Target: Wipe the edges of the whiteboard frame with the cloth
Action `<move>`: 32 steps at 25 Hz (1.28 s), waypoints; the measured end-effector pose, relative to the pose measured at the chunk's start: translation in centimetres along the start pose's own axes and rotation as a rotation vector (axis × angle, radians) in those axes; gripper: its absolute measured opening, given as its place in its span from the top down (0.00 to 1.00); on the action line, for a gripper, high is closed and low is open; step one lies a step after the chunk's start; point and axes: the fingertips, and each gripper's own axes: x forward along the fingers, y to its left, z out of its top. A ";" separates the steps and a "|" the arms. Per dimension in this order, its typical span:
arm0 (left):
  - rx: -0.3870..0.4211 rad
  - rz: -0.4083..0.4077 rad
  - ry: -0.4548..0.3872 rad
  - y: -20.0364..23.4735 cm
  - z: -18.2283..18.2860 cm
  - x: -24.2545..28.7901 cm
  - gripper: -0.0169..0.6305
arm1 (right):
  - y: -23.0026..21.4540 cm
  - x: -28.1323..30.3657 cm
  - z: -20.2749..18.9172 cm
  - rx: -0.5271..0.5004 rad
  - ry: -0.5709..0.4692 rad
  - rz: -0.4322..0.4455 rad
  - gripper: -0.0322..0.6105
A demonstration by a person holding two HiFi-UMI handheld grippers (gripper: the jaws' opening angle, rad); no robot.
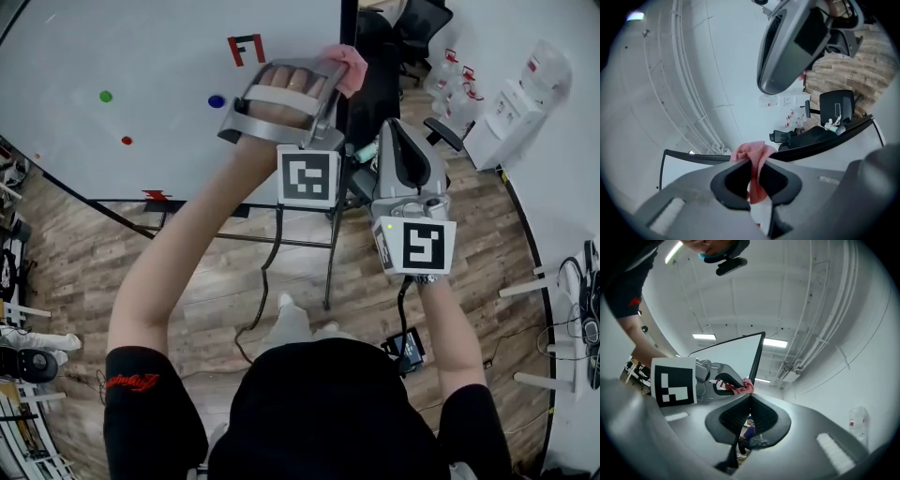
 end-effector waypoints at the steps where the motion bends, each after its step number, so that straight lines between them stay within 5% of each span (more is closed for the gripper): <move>1: -0.001 -0.006 0.000 -0.3 0.0 0.0 0.91 | 0.0 0.0 -0.1 0.004 -0.001 -0.001 0.95; 32: -0.010 -0.055 -0.010 -4.6 0.5 -0.3 0.91 | 0.9 0.5 -3.4 0.033 0.040 0.045 0.95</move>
